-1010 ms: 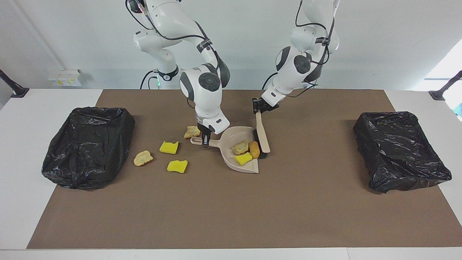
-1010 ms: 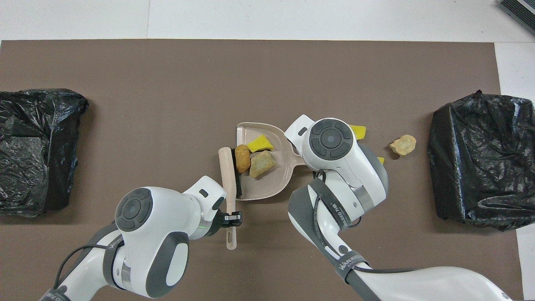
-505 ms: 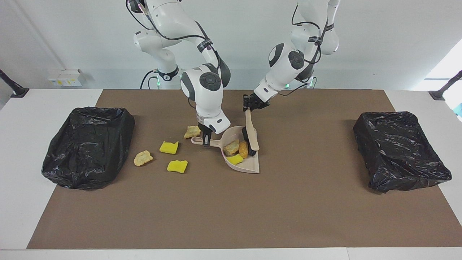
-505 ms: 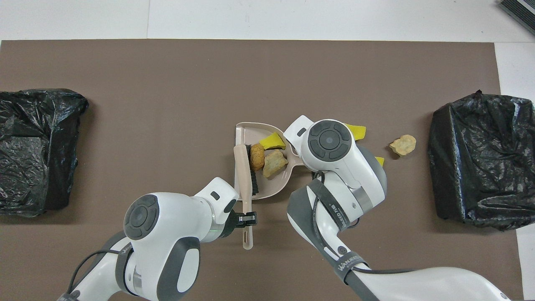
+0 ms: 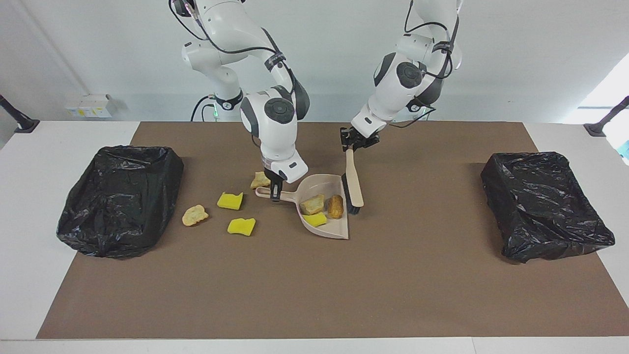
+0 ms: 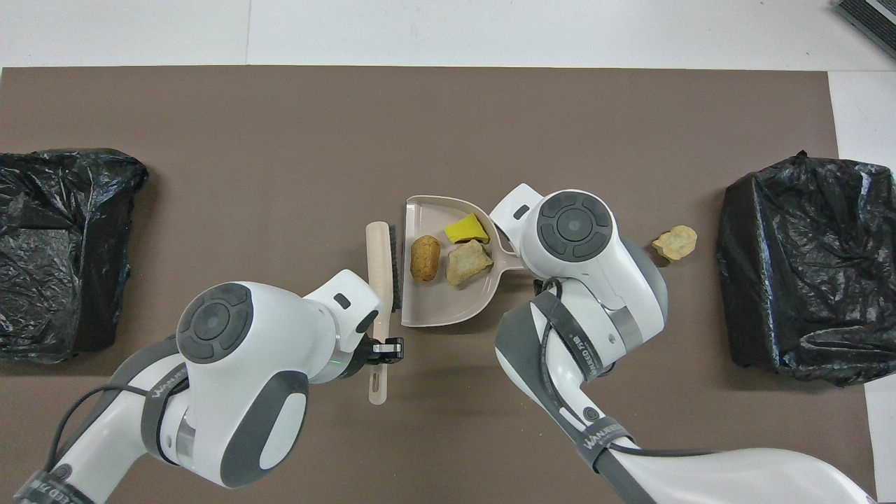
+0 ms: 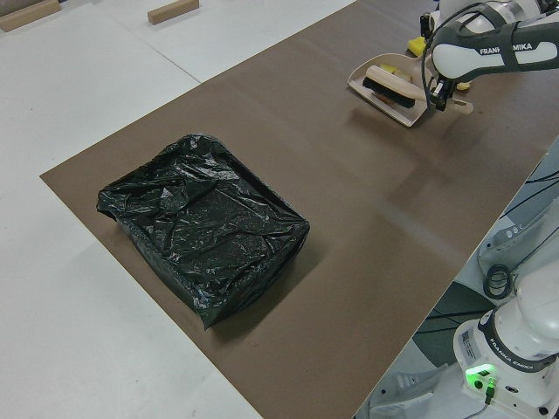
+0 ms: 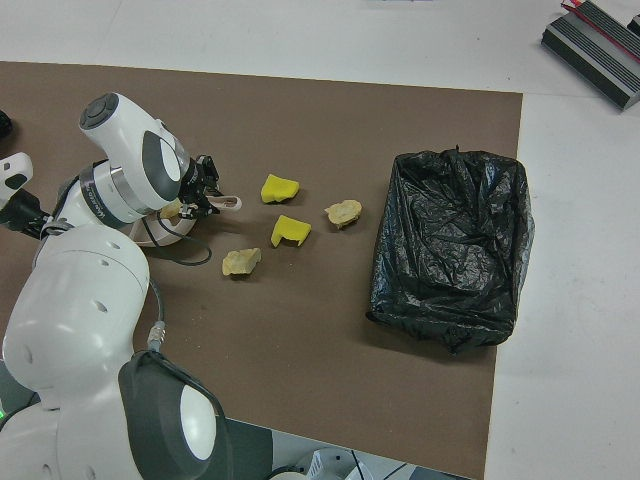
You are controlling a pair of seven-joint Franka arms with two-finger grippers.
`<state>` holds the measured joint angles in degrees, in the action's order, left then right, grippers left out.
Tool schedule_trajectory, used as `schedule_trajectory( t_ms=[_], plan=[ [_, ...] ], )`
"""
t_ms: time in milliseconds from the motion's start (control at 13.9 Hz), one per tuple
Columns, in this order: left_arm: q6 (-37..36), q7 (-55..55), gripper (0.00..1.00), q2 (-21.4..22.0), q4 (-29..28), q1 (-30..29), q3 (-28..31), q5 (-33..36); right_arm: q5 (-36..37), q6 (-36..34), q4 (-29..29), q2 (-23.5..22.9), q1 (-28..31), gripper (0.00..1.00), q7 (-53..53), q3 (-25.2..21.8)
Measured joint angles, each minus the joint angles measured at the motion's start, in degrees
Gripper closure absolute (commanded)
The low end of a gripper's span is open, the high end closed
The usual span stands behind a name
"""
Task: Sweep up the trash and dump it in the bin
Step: 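Carry the dustpan to the bin with the right gripper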
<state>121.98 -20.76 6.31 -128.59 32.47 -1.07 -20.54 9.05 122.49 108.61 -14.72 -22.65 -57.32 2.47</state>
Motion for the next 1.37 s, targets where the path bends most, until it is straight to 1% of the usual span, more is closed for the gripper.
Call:
schedule_trajectory(
  t_ms=[144,216,433,577,722,866,1010,1154,1371],
  plan=[
    [-3.36,-1.58,1.0,1.71,0.56,-0.98,0.11,5.33,0.0,-1.29,-0.11,1.2,0.95,1.0,-1.23,-0.01],
    [-4.37,-2.16,1.0,2.63,0.56,-1.14,0.06,6.76,0.0,-2.47,-0.51,1.86,1.67,1.0,-2.57,-0.01],
    [-6.41,-2.68,1.0,4.63,-0.64,-1.13,-1.17,7.57,-0.64,-7.91,-3.86,3.22,4.65,1.0,-8.83,-0.06],
    [-6.73,-5.25,1.0,5.76,-3.01,-1.09,-4.28,7.63,-0.92,-11.84,-6.79,3.63,7.46,1.0,-13.97,-0.11],
    [-6.15,-10.02,1.0,5.84,-4.82,-0.44,-8.17,7.64,-1.41,-14.26,-9.23,3.77,10.96,1.0,-19.72,-0.19],
    [-4.72,-16.72,1.0,5.66,-5.87,2.69,-9.48,7.65,-3.27,-14.77,-10.82,3.85,15.49,1.0,-24.66,-0.29],
    [-1.41,-22.14,1.0,4.63,-6.41,7.11,-9.62,7.66,-3.71,-15.58,-12.17,4.26,19.3,1.0,-28.31,-0.55],
    [2.52,-24.36,1.0,2.57,-6.7,10.28,-9.73,7.66,-3.89,-16.09,-12.94,5.27,22.34,1.0,-30.56,-0.75],
    [6.75,-25.1,1.0,-0.64,-6.74,11.82,-9.72,7.66,-3.86,-17.31,-13.15,7.11,27.42,1.0,-31.91,-0.93]
  ],
)
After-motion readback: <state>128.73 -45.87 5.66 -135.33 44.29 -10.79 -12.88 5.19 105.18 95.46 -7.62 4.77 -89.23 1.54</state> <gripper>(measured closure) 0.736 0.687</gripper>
